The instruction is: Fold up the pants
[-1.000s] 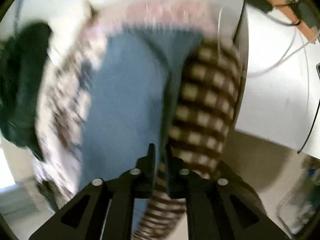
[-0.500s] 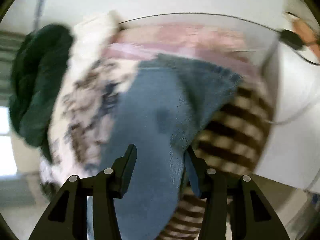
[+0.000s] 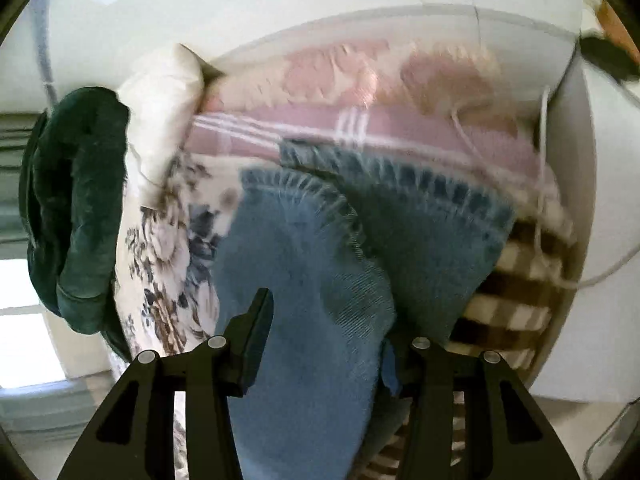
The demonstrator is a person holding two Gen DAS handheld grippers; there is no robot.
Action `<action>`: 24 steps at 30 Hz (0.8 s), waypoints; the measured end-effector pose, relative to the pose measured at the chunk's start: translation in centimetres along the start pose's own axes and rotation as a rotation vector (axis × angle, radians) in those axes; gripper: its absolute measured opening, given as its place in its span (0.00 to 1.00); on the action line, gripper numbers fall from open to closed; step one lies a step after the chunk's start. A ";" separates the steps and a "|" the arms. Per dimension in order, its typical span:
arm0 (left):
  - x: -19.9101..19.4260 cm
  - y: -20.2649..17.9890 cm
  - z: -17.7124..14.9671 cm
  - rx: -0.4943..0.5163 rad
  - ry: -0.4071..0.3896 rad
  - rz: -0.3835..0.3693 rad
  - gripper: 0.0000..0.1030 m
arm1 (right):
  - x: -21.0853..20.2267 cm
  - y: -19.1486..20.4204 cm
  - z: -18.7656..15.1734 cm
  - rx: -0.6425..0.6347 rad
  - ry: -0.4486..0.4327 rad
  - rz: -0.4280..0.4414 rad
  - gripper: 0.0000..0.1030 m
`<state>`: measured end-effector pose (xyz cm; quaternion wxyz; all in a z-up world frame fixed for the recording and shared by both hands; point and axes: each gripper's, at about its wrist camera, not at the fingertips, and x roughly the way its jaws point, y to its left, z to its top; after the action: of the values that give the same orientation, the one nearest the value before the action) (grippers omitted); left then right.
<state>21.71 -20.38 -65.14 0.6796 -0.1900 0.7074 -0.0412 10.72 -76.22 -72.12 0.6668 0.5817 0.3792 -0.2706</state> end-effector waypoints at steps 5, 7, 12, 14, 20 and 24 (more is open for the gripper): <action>1.0 -1.1 0.6 -0.018 0.013 0.055 1.00 | -0.2 1.1 0.3 -0.093 -0.002 -0.040 0.42; 1.6 -1.9 0.7 -0.021 0.014 0.086 1.00 | 0.1 0.5 0.8 -0.075 -0.007 -0.090 0.05; 2.9 -3.9 0.7 -0.025 0.021 0.192 1.00 | -1.1 0.5 1.2 -0.080 -0.044 -0.145 0.04; 2.7 -4.8 0.8 -0.043 0.041 0.198 1.00 | -2.3 1.1 0.5 -0.152 -0.082 -0.184 0.04; -0.6 -6.6 0.0 -0.019 -0.069 0.153 1.00 | -1.4 -1.4 0.7 -0.173 -0.062 -0.235 0.04; -0.7 -5.6 -1.5 -0.010 -0.067 0.196 1.00 | 0.7 -3.1 2.2 -0.129 0.074 -0.231 0.11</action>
<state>21.39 -25.58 -62.57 0.7026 -0.1245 0.6997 0.0356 9.02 -78.92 -74.39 0.6529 0.4996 0.4845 -0.2991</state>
